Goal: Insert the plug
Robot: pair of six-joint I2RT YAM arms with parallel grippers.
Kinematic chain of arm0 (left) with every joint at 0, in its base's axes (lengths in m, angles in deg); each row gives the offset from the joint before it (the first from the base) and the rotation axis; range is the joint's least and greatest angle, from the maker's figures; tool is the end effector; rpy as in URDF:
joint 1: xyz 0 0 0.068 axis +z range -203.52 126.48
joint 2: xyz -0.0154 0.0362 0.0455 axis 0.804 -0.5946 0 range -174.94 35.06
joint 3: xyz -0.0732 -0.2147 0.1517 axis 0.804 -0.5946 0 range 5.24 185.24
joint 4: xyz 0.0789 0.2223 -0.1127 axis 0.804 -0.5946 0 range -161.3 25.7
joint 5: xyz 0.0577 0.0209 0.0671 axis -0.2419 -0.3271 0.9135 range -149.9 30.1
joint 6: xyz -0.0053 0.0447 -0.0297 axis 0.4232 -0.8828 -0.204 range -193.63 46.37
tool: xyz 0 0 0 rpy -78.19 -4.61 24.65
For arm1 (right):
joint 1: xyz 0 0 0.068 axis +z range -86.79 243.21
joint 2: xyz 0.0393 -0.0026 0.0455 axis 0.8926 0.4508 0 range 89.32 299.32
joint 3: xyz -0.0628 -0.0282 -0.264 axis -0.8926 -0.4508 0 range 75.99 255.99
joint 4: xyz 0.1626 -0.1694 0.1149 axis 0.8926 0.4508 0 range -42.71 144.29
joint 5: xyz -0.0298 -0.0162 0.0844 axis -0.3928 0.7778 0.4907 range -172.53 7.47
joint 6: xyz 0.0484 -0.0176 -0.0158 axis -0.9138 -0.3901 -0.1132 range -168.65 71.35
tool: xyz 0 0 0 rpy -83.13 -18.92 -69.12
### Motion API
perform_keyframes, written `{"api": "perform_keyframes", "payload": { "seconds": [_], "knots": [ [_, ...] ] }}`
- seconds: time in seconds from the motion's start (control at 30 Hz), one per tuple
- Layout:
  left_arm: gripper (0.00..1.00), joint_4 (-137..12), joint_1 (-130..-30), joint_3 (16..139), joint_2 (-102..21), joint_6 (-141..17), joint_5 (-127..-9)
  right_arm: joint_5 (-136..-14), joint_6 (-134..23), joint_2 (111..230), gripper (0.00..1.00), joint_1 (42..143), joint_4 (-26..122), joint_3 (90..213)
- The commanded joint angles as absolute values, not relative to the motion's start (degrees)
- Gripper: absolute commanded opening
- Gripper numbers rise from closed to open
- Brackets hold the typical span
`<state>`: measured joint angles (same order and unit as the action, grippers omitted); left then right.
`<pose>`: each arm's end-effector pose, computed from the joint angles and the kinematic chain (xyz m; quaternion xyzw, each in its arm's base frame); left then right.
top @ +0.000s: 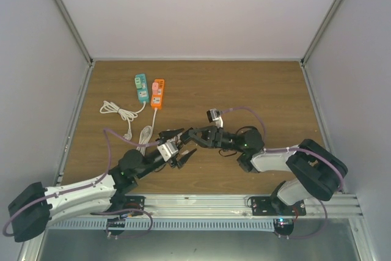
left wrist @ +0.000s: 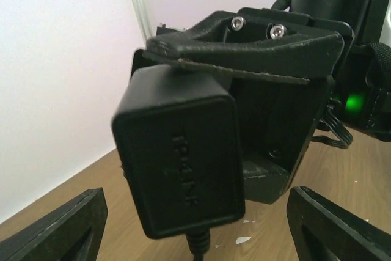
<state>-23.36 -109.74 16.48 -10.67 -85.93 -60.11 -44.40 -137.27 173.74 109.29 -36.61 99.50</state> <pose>0.1001 -0.1501 0.2257 0.3761 0.5498 -0.2801 0.6912 0.1644 0.2024 0.2313 -0.0646 0.5850 0.7968 0.1370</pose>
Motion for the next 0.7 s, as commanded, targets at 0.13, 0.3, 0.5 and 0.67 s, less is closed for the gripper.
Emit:
{"api": "perform_keyframes", "payload": {
  "seconds": [0.13,0.3,0.5,0.67],
  "knots": [
    [0.74,-16.4,-109.9,16.3,-6.4,-84.3,-60.4,-43.9,-137.2,173.5,0.05,110.0,-40.0,101.2],
    [0.72,-17.8,-109.8,16.1,-3.4,-84.6,-60.8,-43.6,-136.7,173.6,0.05,109.8,-39.4,101.7],
    [0.64,-18.1,-109.6,17.9,-7.8,-84.5,-60.8,-43.2,-136.9,174.8,0.05,109.8,-39.7,102.7],
    [0.58,-16.4,-109.6,18.3,-10.3,-84.4,-61.0,-43.2,-136.6,175.1,0.05,109.8,-39.8,102.7]
  ]
}}
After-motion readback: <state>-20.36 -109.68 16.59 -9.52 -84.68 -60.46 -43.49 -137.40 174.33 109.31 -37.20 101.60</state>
